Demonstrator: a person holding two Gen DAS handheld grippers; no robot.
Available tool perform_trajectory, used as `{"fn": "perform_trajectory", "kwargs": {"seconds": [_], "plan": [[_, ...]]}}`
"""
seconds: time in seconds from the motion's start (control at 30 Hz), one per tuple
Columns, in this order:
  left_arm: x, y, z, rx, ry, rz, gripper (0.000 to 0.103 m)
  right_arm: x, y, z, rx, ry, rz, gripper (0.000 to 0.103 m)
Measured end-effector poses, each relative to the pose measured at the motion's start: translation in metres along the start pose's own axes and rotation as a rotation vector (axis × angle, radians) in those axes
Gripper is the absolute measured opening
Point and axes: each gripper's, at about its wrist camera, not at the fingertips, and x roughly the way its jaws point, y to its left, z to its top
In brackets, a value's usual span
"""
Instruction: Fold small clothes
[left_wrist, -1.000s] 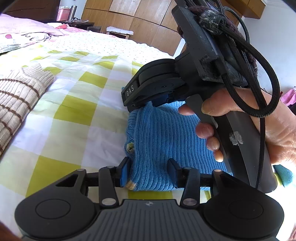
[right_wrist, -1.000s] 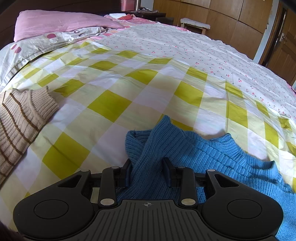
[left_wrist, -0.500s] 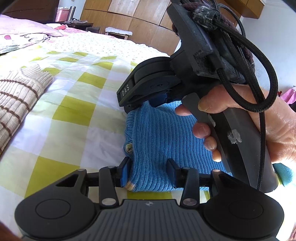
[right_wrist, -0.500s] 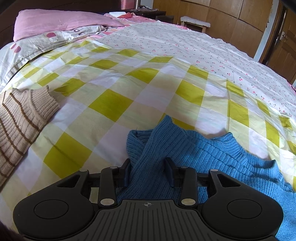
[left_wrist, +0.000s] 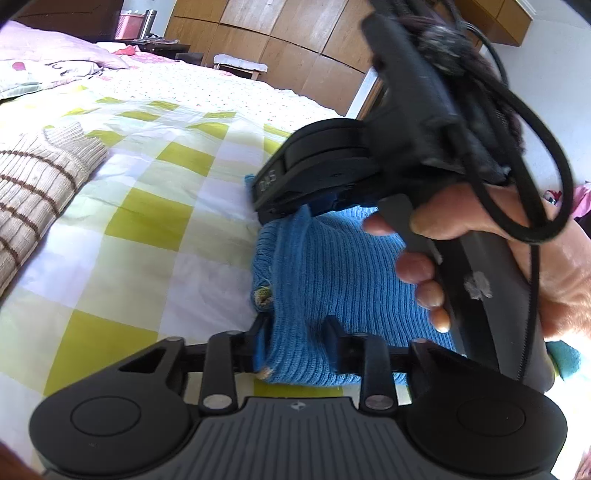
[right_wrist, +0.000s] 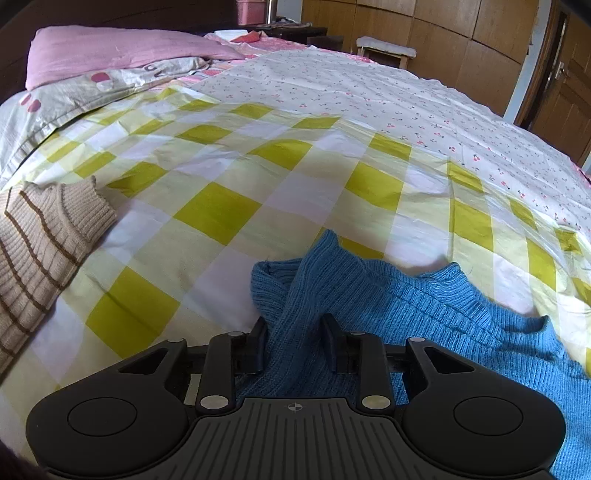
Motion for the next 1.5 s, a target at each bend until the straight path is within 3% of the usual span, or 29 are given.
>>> {"fn": "perform_trajectory", "kwargs": {"seconds": [0.2,0.43,0.67,0.93,1.23,1.5], "plan": [[-0.001,0.011,0.003,-0.100,0.012,-0.043,0.018,-0.019,-0.022,0.001,0.089,-0.028,0.083,0.018],[-0.019,-0.008,0.006,-0.090,-0.029,-0.070,0.017,-0.055,-0.053,-0.004,0.178,-0.092,0.166,0.017],[-0.035,-0.056,0.010,-0.054,-0.060,-0.127,0.016,-0.098,-0.103,-0.015,0.260,-0.159,0.215,0.016],[-0.023,-0.121,0.017,0.045,-0.040,-0.212,0.016,-0.136,-0.181,-0.044,0.380,-0.227,0.212,0.016],[0.008,-0.193,0.007,0.125,0.018,-0.271,0.016,-0.144,-0.259,-0.083,0.503,-0.257,0.204,0.016],[0.033,-0.234,-0.016,0.220,0.079,-0.256,0.016,-0.132,-0.307,-0.127,0.607,-0.242,0.209,0.015]]}}
